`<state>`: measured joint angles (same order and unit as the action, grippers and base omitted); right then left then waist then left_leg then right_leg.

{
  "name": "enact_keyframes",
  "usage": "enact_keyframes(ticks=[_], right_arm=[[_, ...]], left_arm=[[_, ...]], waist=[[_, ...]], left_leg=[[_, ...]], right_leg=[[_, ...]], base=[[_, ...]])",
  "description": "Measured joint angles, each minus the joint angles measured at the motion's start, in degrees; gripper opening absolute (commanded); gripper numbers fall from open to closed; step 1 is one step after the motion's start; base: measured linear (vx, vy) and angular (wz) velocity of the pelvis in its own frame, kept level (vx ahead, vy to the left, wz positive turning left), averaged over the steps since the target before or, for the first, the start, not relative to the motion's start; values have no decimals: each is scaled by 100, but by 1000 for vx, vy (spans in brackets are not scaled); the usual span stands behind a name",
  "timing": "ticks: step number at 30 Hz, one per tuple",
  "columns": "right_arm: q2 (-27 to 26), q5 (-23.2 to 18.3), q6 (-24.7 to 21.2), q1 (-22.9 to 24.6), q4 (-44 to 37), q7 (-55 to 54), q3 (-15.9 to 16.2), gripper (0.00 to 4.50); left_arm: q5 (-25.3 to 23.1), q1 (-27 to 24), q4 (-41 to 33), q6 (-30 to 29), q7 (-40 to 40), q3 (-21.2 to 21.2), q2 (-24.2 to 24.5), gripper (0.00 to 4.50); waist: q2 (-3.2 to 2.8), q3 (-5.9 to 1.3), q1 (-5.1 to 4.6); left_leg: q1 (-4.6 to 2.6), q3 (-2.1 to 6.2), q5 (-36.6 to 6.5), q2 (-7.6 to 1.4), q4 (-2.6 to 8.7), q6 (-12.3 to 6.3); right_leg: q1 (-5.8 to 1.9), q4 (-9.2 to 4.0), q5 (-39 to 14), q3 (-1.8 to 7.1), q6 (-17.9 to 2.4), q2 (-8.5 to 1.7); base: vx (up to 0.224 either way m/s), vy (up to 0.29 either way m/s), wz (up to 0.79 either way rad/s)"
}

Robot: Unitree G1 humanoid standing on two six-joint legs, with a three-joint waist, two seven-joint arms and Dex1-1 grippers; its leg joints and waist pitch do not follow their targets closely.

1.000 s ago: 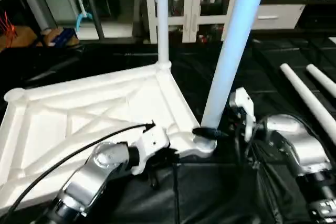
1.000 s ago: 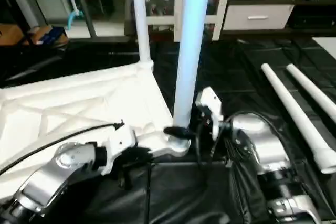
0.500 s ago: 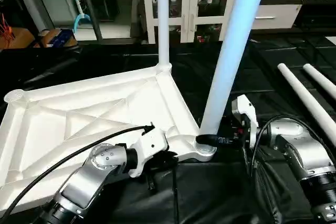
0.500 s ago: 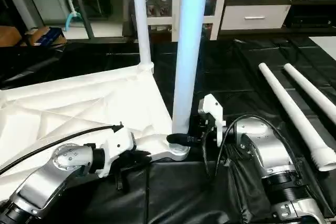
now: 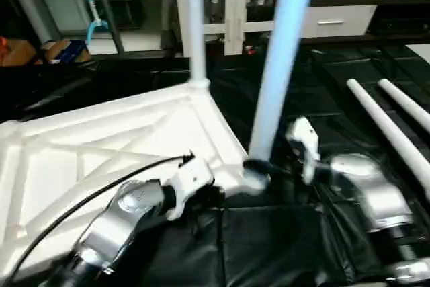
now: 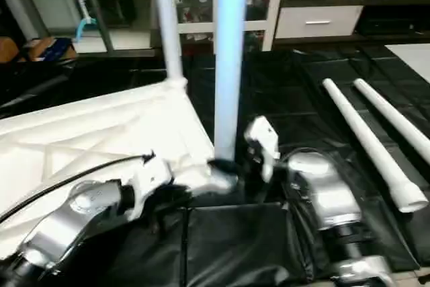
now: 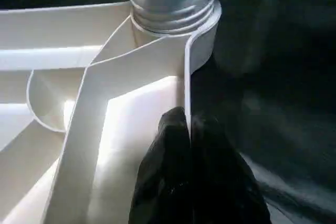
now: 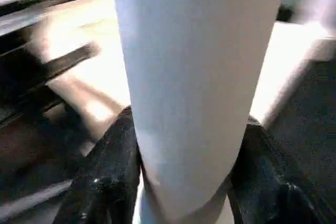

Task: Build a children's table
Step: Rotate leg to tighten

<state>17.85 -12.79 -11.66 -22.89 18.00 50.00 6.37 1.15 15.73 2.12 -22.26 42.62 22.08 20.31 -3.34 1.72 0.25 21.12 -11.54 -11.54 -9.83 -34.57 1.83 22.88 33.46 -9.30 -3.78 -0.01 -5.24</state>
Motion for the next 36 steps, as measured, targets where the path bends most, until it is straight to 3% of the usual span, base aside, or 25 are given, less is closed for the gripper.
enact_keyframes(ticks=[8,15,18,20,25,28,29,31,36], right_arm=[[-1222,830,-3,-261,336,-3094,-207,188],[-1711,1053,151,-291,454,-3948,-357,188],[-1672,890,215,-290,474,-3702,-429,188],[-1584,811,222,-289,473,-3471,-442,257],[-1180,443,211,-252,378,-2295,-325,292],[-798,93,101,-241,172,-1390,-308,306],[-668,-27,74,-241,84,-1041,-270,333],[-278,-121,76,-222,-43,-399,-126,344],[335,-329,66,-103,-210,871,76,344]], left_arm=[[-452,668,922,-389,-1331,-46,-976,0],[-560,885,1266,-374,-1596,-45,-1258,0],[-556,859,1201,-374,-1577,-41,-1216,0],[-547,828,1135,-366,-1505,-41,-1167,0],[-411,513,707,-40,-828,-37,-571,0],[-233,222,367,235,-248,22,-171,0],[-148,147,251,257,-55,29,-71,0],[-43,15,33,253,191,30,73,0],[199,-245,-298,229,624,30,349,0]], waist=[[3,-1,-110],[-4,-4,-121],[-4,-3,-128],[-5,-3,-127],[-19,-6,-145],[-35,-13,-102],[-38,-11,-62],[-37,-10,15],[-29,-6,74]], left_leg=[[2,7,0,5,1,1],[14,7,0,14,2,1],[21,8,0,13,5,1],[23,9,0,11,8,1],[24,18,0,0,19,1],[23,20,0,-2,29,1],[25,18,0,-3,28,1],[25,11,-2,-1,26,-2],[21,1,-5,1,18,-9]], right_leg=[[-5,-26,-2,-3,4,-1],[-9,-39,-2,4,5,-5],[-2,-38,-1,3,6,-5],[1,-35,3,0,4,-4],[15,-24,17,-14,-14,4],[15,-23,12,-19,-10,5],[16,-24,8,-20,-6,4],[12,-30,5,-16,-9,1],[10,-27,5,-5,-11,-2]], base=[[0,0,0],[0,0,0],[0,0,0],[0,0,0],[0,0,0],[0,0,0],[0,0,0],[0,0,0],[0,0,0]])
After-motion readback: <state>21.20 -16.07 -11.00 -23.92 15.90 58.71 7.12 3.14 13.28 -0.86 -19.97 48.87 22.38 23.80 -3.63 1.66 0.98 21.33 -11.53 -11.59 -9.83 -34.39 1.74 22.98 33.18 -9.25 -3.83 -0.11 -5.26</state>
